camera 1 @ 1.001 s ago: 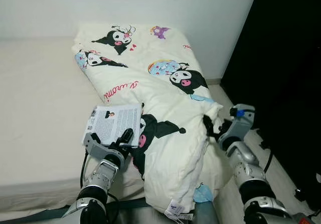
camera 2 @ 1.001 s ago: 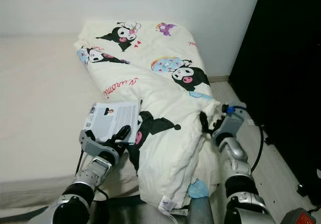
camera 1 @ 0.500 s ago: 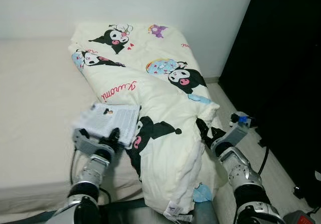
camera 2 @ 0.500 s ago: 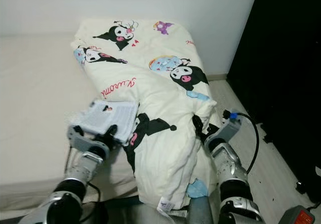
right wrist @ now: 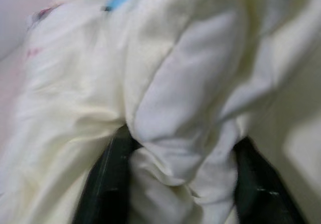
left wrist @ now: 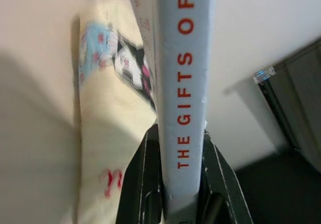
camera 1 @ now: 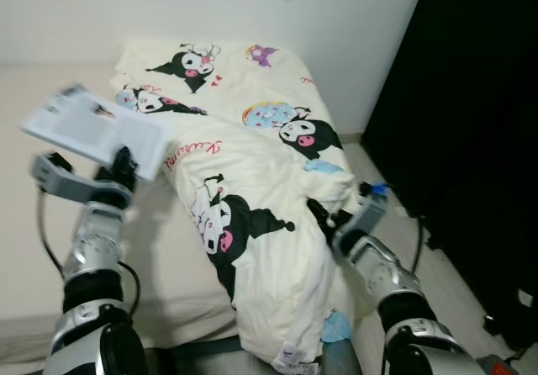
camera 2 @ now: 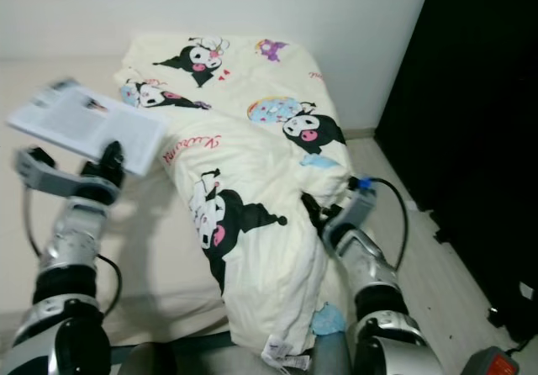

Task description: Clean up the room

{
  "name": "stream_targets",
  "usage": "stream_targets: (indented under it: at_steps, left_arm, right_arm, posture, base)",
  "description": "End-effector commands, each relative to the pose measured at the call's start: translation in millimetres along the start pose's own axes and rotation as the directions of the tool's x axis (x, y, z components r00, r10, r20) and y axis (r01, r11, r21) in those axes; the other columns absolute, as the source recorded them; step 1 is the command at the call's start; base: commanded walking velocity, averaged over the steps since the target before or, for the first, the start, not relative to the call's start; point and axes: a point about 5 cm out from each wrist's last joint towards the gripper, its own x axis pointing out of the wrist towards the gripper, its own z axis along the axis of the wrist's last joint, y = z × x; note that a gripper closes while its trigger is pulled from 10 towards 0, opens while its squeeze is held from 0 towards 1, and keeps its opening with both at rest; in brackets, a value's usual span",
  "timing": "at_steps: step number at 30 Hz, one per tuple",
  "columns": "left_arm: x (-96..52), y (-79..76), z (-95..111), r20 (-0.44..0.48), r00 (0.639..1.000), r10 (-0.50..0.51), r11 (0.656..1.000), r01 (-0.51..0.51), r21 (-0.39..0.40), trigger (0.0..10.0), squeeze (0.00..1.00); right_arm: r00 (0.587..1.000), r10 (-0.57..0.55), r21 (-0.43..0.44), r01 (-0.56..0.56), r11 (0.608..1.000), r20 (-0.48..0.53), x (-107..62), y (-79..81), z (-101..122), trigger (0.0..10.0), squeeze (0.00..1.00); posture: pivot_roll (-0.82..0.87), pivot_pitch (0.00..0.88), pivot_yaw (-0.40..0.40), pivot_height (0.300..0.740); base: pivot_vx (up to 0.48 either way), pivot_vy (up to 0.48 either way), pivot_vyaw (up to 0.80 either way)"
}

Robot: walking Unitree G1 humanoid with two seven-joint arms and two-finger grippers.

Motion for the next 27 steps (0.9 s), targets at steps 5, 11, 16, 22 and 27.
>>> stream_targets:
  at_steps: [5,11,16,22,27]
  left_arm:
    - [10.9,-24.6,31.2,0.114,0.991,-0.072,0.992,0.059,0.115,0.0,0.00]
    - [15.6,-44.7,34.5,0.123,0.985,-0.125,0.986,0.110,0.122,0.4,0.00]
    - [13.4,-58.3,19.8,0.080,0.984,-0.161,0.981,0.150,0.125,1.4,0.00]
    - [9.4,-63.0,3.5,0.024,0.983,-0.181,0.971,0.175,0.161,1.5,0.00]
    - [10.0,-71.2,6.8,0.036,0.978,-0.204,0.962,0.193,0.191,1.8,0.00]
  right_arm:
    - [0.911,0.402,-0.079,-0.410,0.909,-0.094,15.5,70.2,-7.4,0.0,0.00]
    - [0.625,0.708,-0.036,-0.757,0.652,-0.328,7.2,124.6,-35.2,0.0,0.00]
    - [0.444,0.739,0.010,-0.854,0.520,-0.507,-7.4,122.6,-54.0,10.0,0.00]
    - [0.503,0.672,-0.071,-0.825,0.560,-0.543,-9.1,101.4,-48.2,10.0,0.00]
    - [0.554,0.664,-0.095,-0.798,0.595,-0.502,-7.7,94.3,-38.5,10.0,1.00]
  posture:
    - [-0.03,0.000,-0.072,0.481]
    - [-0.03,0.000,-0.081,0.481]
    - [-0.03,0.000,-0.088,0.481]
    - [-0.06,0.000,-0.091,0.481]
    - [-0.06,0.000,-0.097,0.481]
  base:
    - [0.000,0.000,0.00]
    - [0.000,0.000,0.00]
    - [0.000,0.000,0.00]
    - [0.000,0.000,0.00]
    - [0.000,0.000,0.00]
